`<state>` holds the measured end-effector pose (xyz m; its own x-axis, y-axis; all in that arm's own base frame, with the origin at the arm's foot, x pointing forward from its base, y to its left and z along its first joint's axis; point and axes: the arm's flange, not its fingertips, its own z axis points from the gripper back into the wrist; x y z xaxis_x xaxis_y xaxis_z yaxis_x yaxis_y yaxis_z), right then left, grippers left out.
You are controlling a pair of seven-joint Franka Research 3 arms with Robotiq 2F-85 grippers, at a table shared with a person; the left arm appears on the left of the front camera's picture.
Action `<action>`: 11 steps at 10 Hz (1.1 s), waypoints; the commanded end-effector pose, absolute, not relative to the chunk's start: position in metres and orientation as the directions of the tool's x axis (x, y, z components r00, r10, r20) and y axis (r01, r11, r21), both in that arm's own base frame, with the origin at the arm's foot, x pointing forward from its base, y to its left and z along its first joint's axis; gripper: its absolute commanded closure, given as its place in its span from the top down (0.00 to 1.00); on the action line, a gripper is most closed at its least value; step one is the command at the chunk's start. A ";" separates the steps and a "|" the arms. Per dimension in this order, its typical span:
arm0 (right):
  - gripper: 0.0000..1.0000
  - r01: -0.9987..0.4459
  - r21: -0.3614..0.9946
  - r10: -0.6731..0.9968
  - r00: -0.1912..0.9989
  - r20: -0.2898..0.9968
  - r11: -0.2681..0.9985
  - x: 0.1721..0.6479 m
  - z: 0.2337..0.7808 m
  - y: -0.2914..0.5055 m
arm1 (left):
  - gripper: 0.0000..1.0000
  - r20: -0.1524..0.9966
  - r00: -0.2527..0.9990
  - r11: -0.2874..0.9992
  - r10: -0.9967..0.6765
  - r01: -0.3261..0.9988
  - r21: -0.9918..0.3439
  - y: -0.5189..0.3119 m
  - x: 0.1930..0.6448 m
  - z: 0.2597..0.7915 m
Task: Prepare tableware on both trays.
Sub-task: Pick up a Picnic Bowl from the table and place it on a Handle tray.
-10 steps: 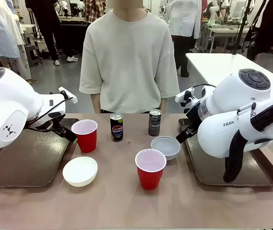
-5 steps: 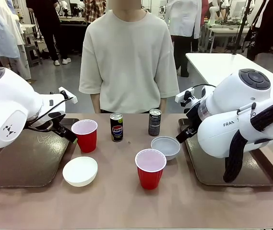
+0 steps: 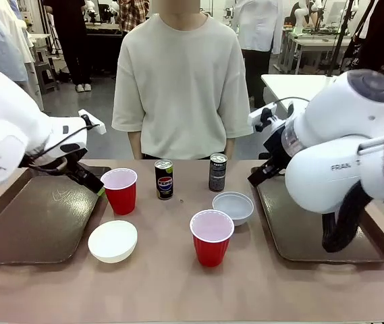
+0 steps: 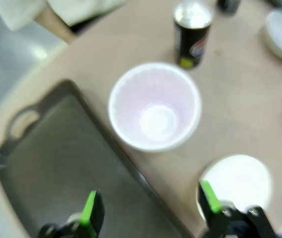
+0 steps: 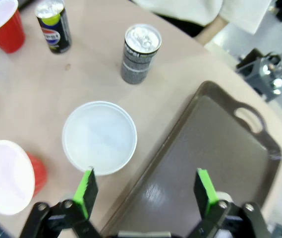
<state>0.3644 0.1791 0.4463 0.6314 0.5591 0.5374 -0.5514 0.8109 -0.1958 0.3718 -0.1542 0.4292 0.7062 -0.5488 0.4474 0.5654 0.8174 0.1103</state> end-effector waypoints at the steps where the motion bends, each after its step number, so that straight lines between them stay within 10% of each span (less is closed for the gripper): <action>1: 1.00 -0.492 -0.221 0.531 0.682 0.503 0.842 0.244 0.438 0.145 | 1.00 0.385 0.752 0.822 -0.534 0.569 0.027 -0.115 0.254 0.428; 3: 1.00 -0.414 -0.222 0.469 0.750 0.467 0.883 0.204 0.425 0.121 | 1.00 0.391 0.774 0.847 -0.498 0.531 0.026 -0.106 0.225 0.433; 4: 1.00 -0.504 -0.204 0.531 0.680 0.505 0.839 0.324 0.488 0.183 | 1.00 0.378 0.746 0.816 -0.548 0.576 0.047 -0.149 0.334 0.467; 7: 1.00 -0.474 -0.207 0.510 0.708 0.488 0.856 0.305 0.503 0.179 | 1.00 0.370 0.752 0.817 -0.545 0.575 0.034 -0.143 0.317 0.487; 11: 1.00 -0.389 0.475 0.286 0.918 0.276 0.789 0.306 0.483 0.105 | 1.00 0.341 0.743 0.624 -0.575 0.669 -0.405 -0.082 0.336 0.482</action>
